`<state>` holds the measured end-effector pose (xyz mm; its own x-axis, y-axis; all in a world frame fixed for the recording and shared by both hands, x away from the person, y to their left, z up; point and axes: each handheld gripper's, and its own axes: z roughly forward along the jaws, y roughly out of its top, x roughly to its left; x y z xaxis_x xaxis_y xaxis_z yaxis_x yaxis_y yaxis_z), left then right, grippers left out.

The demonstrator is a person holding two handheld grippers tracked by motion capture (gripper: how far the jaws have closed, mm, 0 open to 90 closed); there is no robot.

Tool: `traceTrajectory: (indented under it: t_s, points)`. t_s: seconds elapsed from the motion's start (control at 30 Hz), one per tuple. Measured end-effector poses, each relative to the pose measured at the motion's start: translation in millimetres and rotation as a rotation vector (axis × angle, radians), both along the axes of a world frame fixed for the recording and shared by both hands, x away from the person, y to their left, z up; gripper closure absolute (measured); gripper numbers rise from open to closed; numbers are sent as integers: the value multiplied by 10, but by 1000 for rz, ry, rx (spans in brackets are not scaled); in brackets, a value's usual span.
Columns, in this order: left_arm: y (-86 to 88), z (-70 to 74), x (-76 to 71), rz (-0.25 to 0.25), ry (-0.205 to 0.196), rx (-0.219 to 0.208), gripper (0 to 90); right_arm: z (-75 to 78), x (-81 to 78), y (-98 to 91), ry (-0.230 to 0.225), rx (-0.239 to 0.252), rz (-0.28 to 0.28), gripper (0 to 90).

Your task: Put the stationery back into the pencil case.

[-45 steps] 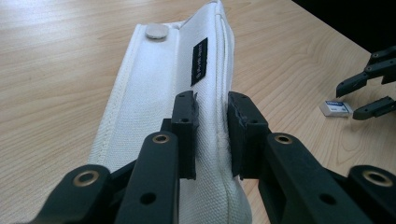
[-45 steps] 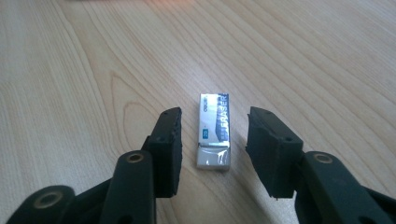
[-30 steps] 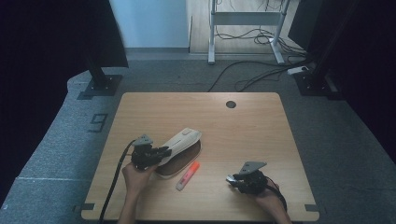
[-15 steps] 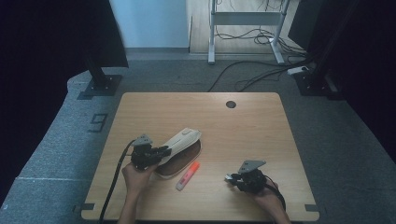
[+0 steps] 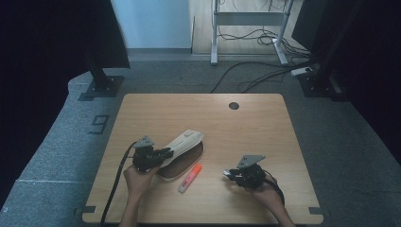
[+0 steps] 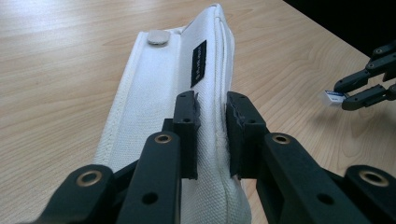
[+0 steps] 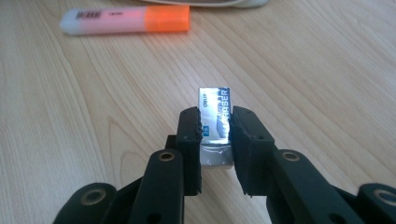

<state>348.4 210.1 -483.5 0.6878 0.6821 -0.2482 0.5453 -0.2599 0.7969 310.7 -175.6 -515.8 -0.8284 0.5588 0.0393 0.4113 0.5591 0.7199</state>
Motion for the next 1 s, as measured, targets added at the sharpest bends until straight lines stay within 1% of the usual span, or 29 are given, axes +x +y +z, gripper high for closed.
traceTrajectory:
  t_s: [0.6,0.9,0.93,0.97,1.0]
  points:
    - [1,2,0,-1,-1,-1,750,72,227,172,-2,14,9,718]
    - [2,7,-4,-3,-2,-1,750,61,368,253,4,23,-4,718]
    - [2,7,-4,-2,-3,-2,750,58,403,274,2,24,-7,718]
    - [3,7,-2,-3,-1,-3,750,58,403,274,2,24,-7,718]
    - [4,6,-1,-3,-1,-4,750,59,444,294,0,23,-10,718]
